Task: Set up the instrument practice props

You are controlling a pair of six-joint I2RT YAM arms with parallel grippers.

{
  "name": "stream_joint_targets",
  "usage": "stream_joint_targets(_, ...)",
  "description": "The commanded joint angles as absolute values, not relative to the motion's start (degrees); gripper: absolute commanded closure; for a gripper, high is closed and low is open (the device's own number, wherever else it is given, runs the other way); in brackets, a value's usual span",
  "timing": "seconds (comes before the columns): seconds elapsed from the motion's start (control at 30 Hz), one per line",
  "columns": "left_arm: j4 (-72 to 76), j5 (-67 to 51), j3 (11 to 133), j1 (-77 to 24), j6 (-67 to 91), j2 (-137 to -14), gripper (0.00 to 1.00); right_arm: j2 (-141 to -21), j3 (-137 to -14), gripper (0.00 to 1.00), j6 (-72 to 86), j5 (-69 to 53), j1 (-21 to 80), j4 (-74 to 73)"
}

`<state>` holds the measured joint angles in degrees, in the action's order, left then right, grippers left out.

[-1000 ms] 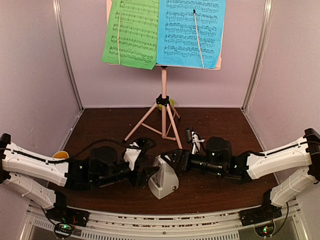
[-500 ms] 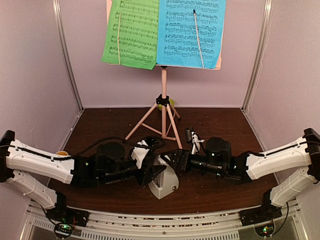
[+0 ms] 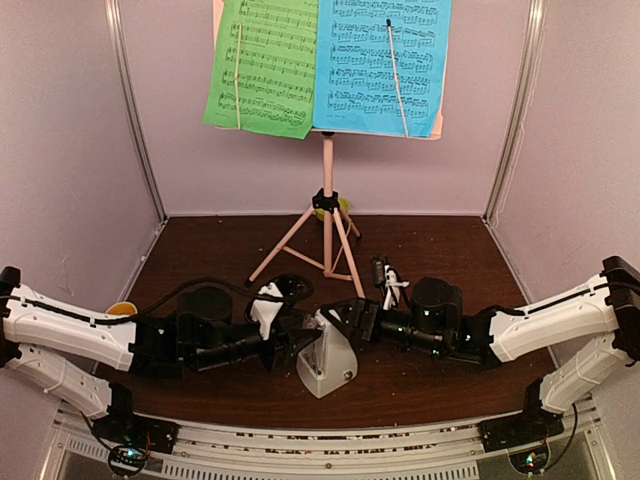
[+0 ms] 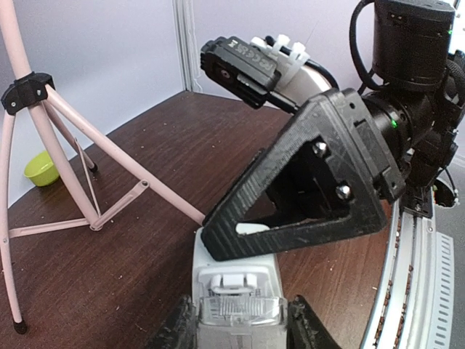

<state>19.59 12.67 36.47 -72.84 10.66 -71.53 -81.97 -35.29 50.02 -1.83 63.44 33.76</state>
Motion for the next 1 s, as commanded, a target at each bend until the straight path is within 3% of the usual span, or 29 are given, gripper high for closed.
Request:
stream_joint_targets(0.0, 20.8, 9.8, 34.8, -72.9, 8.0, -69.2, 0.86, -85.8, -30.9, 0.23, 49.2, 1.3, 63.0, 20.0)
stream_joint_targets(0.3, 19.7, 12.1, 32.8, -71.5, 10.8, -59.9, 0.90, -84.8, -30.6, 0.22, 48.7, 1.8, 62.9, 20.3)
stream_joint_targets(0.6, -2.5, 16.0, 35.0, -63.0, 17.2, -50.1, 0.91, -85.0, -31.7, 0.22, 47.9, 0.9, 62.9, 19.9)
stream_joint_targets(0.77, -15.4, 15.2, 38.6, -56.1, 22.7, -54.5, 0.91, -84.8, -31.6, 0.22, 47.9, 0.7, 62.9, 20.0)
stream_joint_targets(0.97, -26.2, 6.9, 49.3, -45.3, 22.5, -68.5, 0.91, -85.1, -32.1, 0.21, 47.9, 0.1, 62.9, 20.3)
